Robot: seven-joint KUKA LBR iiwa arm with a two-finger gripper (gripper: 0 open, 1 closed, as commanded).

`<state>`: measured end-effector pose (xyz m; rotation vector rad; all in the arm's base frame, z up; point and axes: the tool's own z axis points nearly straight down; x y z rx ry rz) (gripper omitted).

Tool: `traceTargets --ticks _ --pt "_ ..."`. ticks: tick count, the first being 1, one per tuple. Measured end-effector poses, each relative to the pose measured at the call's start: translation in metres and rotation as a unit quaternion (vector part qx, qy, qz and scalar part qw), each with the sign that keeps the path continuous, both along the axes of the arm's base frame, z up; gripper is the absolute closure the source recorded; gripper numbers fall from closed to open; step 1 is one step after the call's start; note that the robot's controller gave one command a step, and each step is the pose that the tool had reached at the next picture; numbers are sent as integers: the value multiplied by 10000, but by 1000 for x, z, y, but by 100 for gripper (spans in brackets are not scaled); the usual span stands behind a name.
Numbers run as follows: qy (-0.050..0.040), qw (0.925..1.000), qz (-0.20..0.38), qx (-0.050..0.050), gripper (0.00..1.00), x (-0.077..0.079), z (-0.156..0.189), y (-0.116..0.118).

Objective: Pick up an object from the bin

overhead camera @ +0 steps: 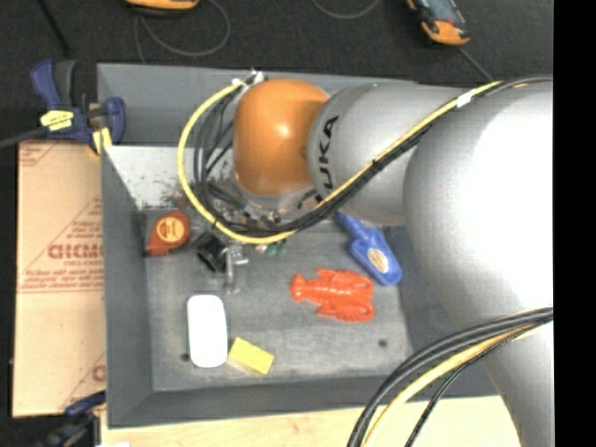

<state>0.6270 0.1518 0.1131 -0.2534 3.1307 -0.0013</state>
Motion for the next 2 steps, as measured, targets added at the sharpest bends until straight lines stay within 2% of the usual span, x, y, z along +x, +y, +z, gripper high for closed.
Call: traceTargets --ticks 1,2 --pt "-61 9983 -571 31 100 1 -12 -1" --pt "-61 9983 -572 32 100 1 -12 -1"
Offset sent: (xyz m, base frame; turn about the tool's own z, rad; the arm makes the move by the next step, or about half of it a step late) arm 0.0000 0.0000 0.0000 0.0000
